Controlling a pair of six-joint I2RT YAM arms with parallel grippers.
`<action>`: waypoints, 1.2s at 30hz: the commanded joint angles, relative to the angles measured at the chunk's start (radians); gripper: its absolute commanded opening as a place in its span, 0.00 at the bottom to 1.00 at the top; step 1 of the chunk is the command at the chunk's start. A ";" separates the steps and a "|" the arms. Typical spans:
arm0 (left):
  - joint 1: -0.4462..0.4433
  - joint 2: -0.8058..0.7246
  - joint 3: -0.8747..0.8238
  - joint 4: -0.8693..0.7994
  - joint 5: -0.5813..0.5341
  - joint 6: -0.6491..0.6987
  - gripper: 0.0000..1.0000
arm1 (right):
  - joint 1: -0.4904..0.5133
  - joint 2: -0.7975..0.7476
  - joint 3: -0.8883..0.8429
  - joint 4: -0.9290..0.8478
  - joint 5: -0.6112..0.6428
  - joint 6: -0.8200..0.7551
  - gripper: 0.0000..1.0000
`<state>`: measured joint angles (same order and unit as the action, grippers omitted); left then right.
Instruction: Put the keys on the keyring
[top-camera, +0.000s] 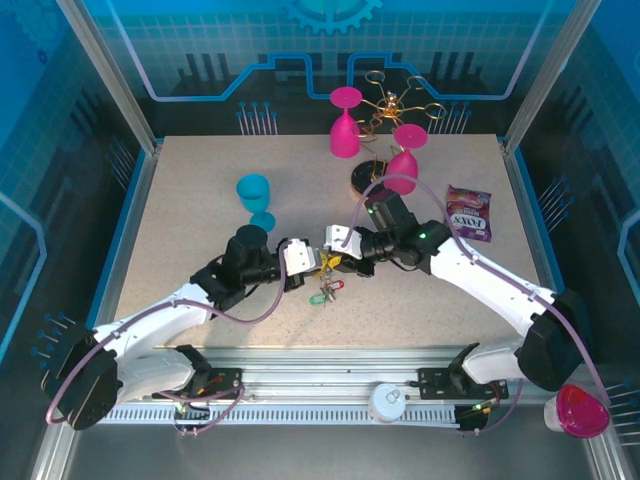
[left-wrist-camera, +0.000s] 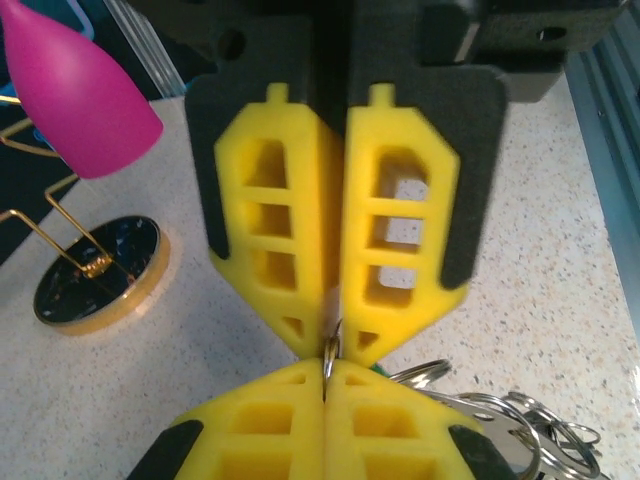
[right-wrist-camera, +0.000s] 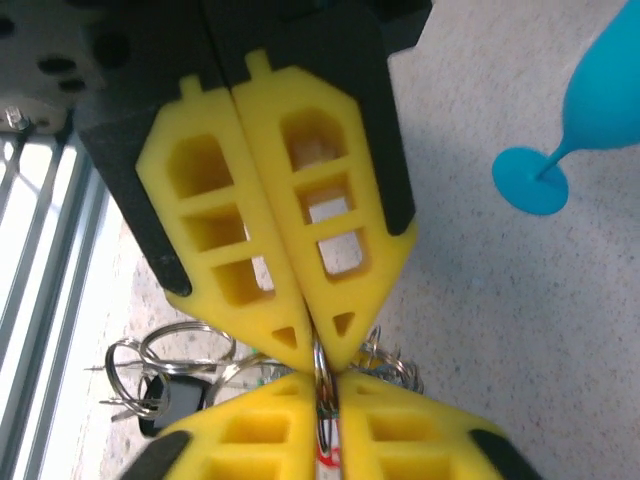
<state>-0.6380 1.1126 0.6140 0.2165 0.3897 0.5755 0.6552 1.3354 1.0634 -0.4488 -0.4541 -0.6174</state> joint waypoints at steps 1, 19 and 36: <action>-0.005 -0.022 -0.046 0.090 0.024 -0.021 0.00 | -0.041 -0.063 -0.081 0.194 -0.160 0.105 0.19; 0.002 -0.043 -0.090 0.192 0.048 -0.078 0.00 | -0.094 -0.039 -0.214 0.325 -0.212 0.161 0.25; 0.003 -0.047 -0.103 0.222 0.057 -0.086 0.00 | -0.099 -0.037 -0.197 0.269 -0.210 0.152 0.20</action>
<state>-0.6376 1.0908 0.5186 0.3733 0.4091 0.4980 0.5671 1.2907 0.8463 -0.1619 -0.6445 -0.4637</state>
